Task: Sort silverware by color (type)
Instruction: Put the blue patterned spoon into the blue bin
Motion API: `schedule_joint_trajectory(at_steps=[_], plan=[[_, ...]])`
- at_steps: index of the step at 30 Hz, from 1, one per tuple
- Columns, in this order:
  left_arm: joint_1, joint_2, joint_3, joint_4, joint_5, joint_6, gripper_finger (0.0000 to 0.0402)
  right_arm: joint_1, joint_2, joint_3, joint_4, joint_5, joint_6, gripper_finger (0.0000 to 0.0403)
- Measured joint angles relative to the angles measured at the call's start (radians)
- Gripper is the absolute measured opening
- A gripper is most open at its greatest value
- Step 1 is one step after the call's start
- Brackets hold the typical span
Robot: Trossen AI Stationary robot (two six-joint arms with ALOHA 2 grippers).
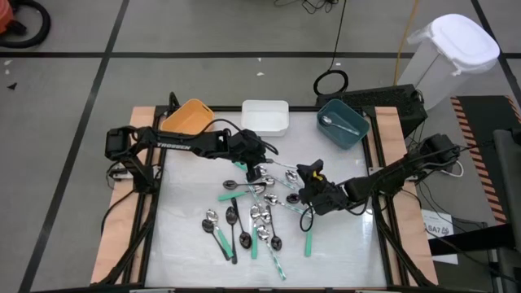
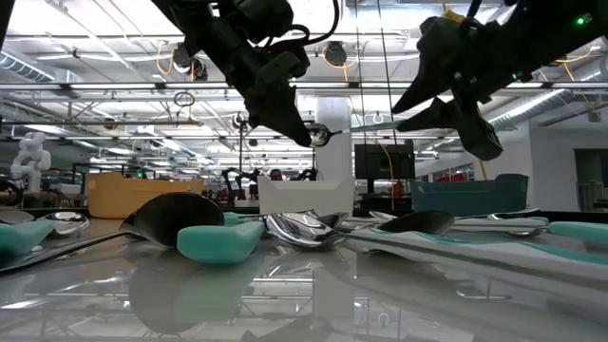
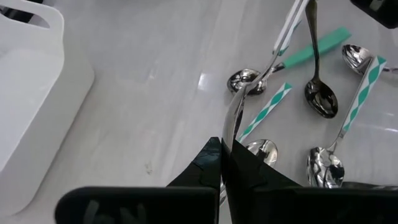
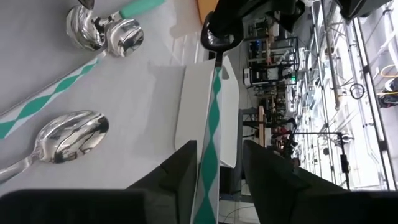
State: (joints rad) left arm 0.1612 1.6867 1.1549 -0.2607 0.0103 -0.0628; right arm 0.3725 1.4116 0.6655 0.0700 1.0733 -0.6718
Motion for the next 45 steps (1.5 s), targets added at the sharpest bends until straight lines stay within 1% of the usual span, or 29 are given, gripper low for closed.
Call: schedule_joint_trajectory(at_steps=[6, 11, 15, 25, 27, 34, 37, 45], plan=[[0.001, 0.0, 0.0, 0.003, 0.0, 0.001, 0.0005, 0.0, 0.0, 0.0, -0.092, 0.0, 0.074, 0.0129], [0.001, 0.0, 0.0, 0.003, 0.0, 0.001, 0.0005, 0.0, 0.0, -0.001, -0.099, 0.0, 0.11, 0.0126], [0.001, 0.0, 0.0, 0.003, 0.0, 0.003, 0.0005, 0.0, 0.0, -0.001, -0.098, 0.0, 0.111, 0.0109], [0.001, 0.0, -0.001, 0.001, 0.0, 0.004, 0.0005, 0.0, 0.0, -0.001, -0.095, 0.007, 0.141, 0.0042], [0.001, 0.0, -0.001, 0.001, 0.0, 0.003, 0.0005, 0.0, 0.0, -0.001, -0.094, 0.008, 0.142, 0.0038], [0.001, 0.0, -0.001, 0.007, 0.0, 0.009, 0.0008, 0.0, 0.0, -0.001, -0.097, 0.005, 0.163, 0.0041], [0.0, 0.0, -0.002, 0.022, -0.001, 0.017, 0.0028, 0.0, 0.0, -0.001, -0.097, 0.007, 0.165, 0.0038], [-0.013, -0.001, -0.002, 0.1, -0.022, 0.047, 0.0115, 0.0, 0.0, -0.002, -0.1, -0.012, 0.172, 0.0038]])
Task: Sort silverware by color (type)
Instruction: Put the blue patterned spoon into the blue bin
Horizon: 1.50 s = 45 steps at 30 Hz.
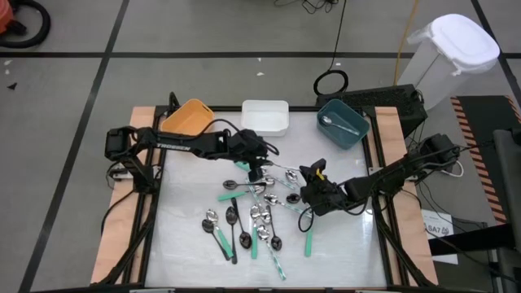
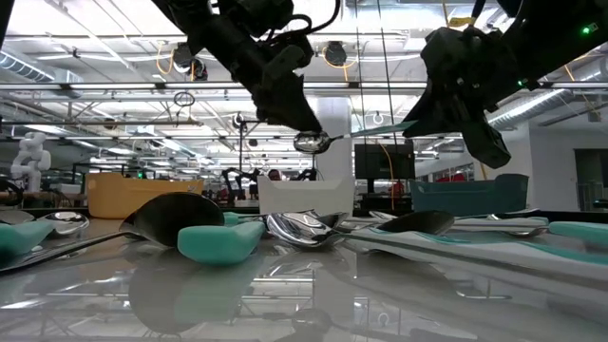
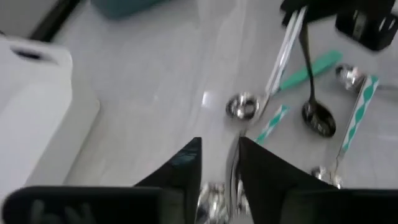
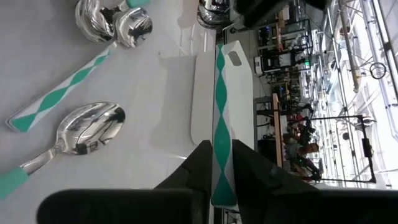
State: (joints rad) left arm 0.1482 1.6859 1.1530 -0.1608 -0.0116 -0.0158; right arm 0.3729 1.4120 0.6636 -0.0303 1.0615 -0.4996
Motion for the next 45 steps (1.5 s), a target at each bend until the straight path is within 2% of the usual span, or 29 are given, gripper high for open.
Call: schedule_joint_trajectory(at_steps=[4, 12, 20, 27, 32, 36, 41, 45], plan=[[-0.001, 0.0, 0.0, 0.044, 0.0, 0.01, 0.0139, -0.007, 0.0, 0.0, 0.0, 0.0, 0.042, 0.0037], [0.001, -0.052, 0.0, 0.001, 0.0, 0.096, 0.0142, -0.087, -0.017, 0.0, -0.009, 0.001, 0.127, 0.0037], [0.012, -0.135, -0.003, -0.041, 0.002, 0.163, 0.0143, -0.193, -0.152, 0.0, -0.051, -0.124, 0.18, 0.0037], [0.016, -0.135, -0.001, -0.025, 0.012, 0.179, 0.0143, -0.302, -0.337, 0.0, -0.178, -0.261, 0.254, 0.0037], [0.012, -0.139, -0.123, 0.147, 0.041, 0.149, 0.0143, -0.384, -0.479, 0.001, -0.321, -0.343, 0.363, 0.0037], [0.01, -0.15, -0.262, 0.417, 0.046, 0.149, 0.0143, -0.45, -0.566, 0.001, -0.436, -0.361, 0.459, 0.0038], [-0.026, -0.15, -0.345, 0.616, 0.09, 0.192, 0.0143, -0.546, -0.613, 0.001, -0.55, -0.369, 0.535, 0.0038], [-0.093, -0.15, -0.402, 0.687, 0.094, 0.219, 0.0143, -0.645, -0.615, 0.001, -0.591, -0.447, 0.541, 0.0038]])
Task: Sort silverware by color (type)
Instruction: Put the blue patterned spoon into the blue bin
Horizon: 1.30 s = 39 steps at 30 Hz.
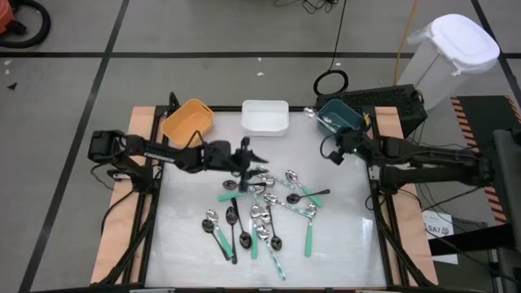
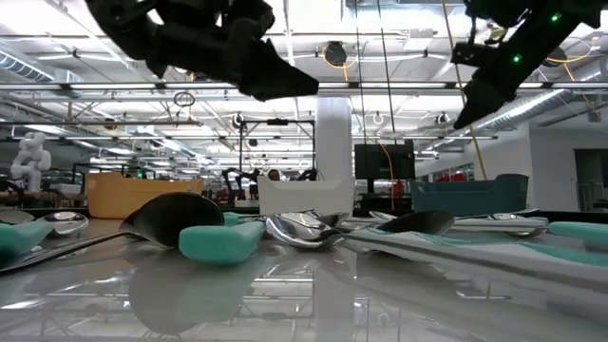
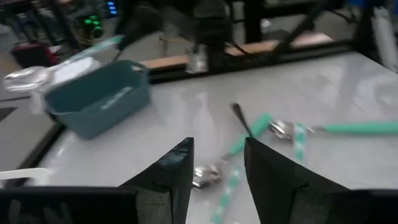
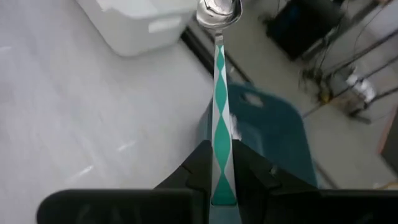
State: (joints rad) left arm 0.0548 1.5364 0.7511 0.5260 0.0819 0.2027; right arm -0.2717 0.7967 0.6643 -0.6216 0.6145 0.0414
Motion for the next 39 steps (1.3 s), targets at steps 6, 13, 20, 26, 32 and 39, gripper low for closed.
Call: schedule_joint_trajectory(at_steps=[6, 13, 20, 26, 32, 39], plan=[[-0.103, 0.0, -0.04, 0.053, -0.083, 0.008, 0.0143, -0.123, 0.001, 0.006, -0.039, -0.131, 0.03, 0.0038], [-0.128, 0.0, -0.041, 0.042, -0.109, 0.025, 0.0143, -0.189, 0.039, 0.152, -0.245, -0.174, 0.056, 0.0038], [-0.11, 0.0, -0.041, -0.006, -0.107, 0.006, 0.0143, -0.269, 0.123, 0.252, -0.418, -0.173, 0.056, 0.0038], [-0.109, 0.0, -0.041, -0.002, -0.105, -0.004, 0.0143, -0.355, 0.23, 0.258, -0.466, -0.175, 0.063, 0.0038], [-0.11, 0.0, -0.041, 0.0, -0.103, -0.01, 0.0143, -0.407, 0.326, 0.258, -0.449, -0.204, 0.05, 0.0038], [-0.11, 0.0, -0.04, -0.001, -0.102, -0.01, 0.0143, -0.434, 0.412, 0.258, -0.425, -0.251, 0.044, 0.0038]])
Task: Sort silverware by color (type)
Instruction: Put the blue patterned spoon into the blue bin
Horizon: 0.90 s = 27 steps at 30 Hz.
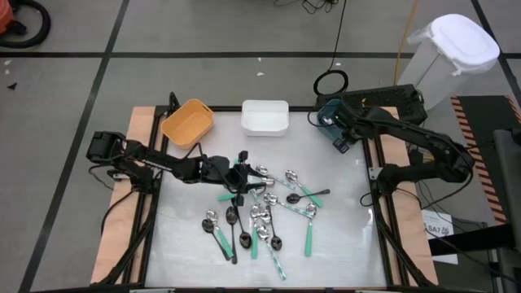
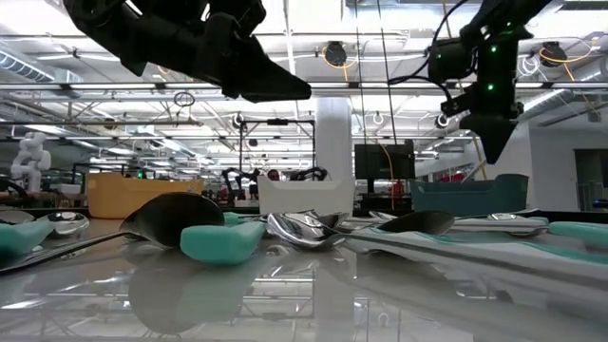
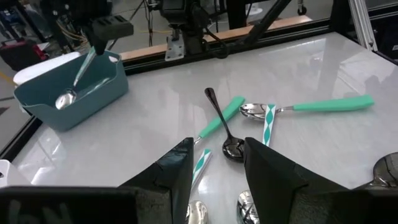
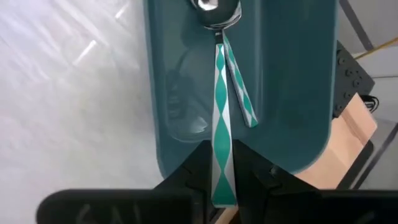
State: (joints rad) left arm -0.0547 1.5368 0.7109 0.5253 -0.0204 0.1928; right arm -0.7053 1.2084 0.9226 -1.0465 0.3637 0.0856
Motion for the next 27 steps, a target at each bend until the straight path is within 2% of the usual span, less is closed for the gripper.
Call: schedule_joint_trajectory(at_steps=[5, 9, 14, 20, 22, 27], plan=[[0.0, 0.0, 0.0, 0.0, 0.0, -0.007, 0.0143, -0.007, 0.037, 0.0, 0.011, 0.0, -0.004, 0.0041], [0.0, 0.0, 0.0, 0.0, 0.0, -0.01, 0.0143, -0.007, 0.05, 0.0, 0.026, 0.003, -0.013, 0.0058], [0.0, 0.0, 0.001, 0.0, 0.0, -0.01, 0.0143, -0.007, 0.054, 0.0, 0.026, 0.079, -0.011, 0.0081], [0.0, 0.0, 0.001, 0.0, 0.0, -0.01, 0.0143, -0.007, 0.053, 0.0, 0.033, 0.11, -0.004, 0.0107], [0.0, 0.0, 0.001, 0.0, 0.0, -0.01, 0.0143, -0.006, 0.046, 0.0, 0.034, 0.102, 0.007, 0.0114], [0.0, 0.0, 0.001, 0.0, 0.0, -0.01, 0.0143, 0.04, -0.024, 0.0, 0.065, 0.002, 0.058, 0.0121]])
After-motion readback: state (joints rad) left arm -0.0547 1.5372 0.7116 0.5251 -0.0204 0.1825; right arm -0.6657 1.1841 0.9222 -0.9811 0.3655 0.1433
